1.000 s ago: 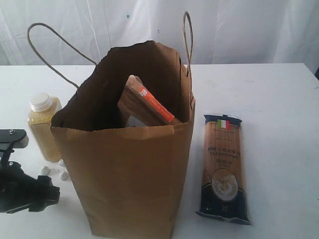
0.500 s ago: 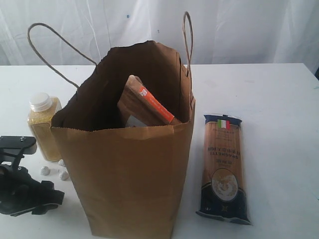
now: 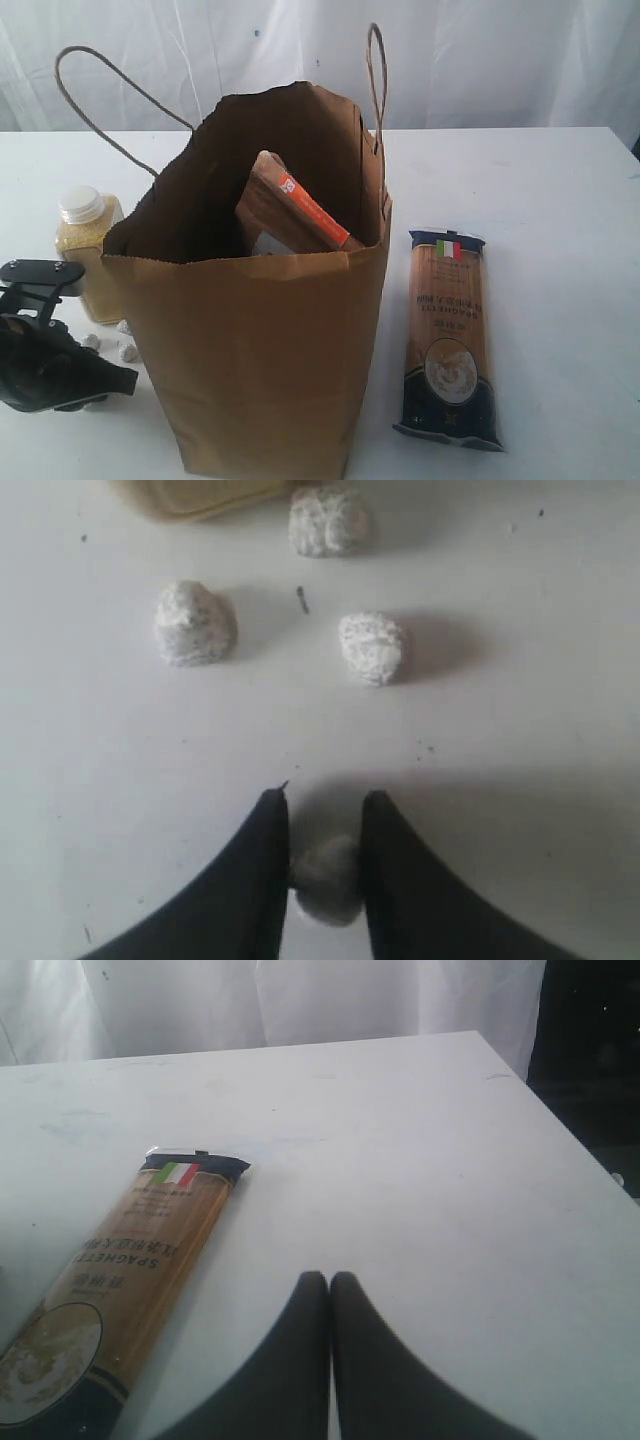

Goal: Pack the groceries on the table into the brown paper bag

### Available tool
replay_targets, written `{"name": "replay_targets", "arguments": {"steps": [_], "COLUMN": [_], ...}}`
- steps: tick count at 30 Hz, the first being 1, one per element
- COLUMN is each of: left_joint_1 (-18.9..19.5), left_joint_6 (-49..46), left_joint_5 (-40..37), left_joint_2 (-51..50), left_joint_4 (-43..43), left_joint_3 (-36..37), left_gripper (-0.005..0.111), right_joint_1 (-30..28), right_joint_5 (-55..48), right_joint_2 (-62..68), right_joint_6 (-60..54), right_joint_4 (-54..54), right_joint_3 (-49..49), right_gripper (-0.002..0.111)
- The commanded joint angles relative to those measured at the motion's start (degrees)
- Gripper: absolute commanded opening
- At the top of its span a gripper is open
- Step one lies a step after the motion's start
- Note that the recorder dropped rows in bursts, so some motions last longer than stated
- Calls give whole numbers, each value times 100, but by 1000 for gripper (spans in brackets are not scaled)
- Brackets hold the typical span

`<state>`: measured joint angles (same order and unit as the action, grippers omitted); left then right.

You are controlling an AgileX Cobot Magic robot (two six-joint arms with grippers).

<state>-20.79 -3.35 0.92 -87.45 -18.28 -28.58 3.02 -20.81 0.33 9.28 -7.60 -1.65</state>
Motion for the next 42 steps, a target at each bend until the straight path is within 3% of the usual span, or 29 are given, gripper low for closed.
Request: {"name": "replay_targets", "arguments": {"steps": [1,8,20,28,33,35,38,42], "left_joint_1": [-3,-3,-3,-3,-3,-3,-3,-3], "left_joint_6": [-15,-15,-50,-118,-118,-262,-1645,-2216], "left_joint_5": [-700,-1002,-1785,-3180,-3784,-3945,-3934,-3838], "left_joint_2": [-148,404,2425,3563,4294,4496,4499,4122], "left_joint_4": [-57,-57,-57,-57,-220,-705,-2344,-3107], "left_joint_3": [105,105,71,-975,-2033,-2388,-2698,-2832], "left_gripper": [0,0,0,0,0,0,0,0], "right_joint_1": [-22,-22,-22,-22,-22,-22,-22,-22], "right_joint_5": [33,33,33,33,33,33,33,33], "right_joint_2": [-33,-33,-33,-33,-33,-33,-33,-33], "right_joint_6": [-54,-54,-54,-54,-54,-54,-54,-54], "right_joint_4": [-19,-19,-19,-19,-19,-19,-19,-19], "right_joint_3": [11,11,11,11,11,11,11,11], "right_gripper": [0,0,0,0,0,0,0,0]}}
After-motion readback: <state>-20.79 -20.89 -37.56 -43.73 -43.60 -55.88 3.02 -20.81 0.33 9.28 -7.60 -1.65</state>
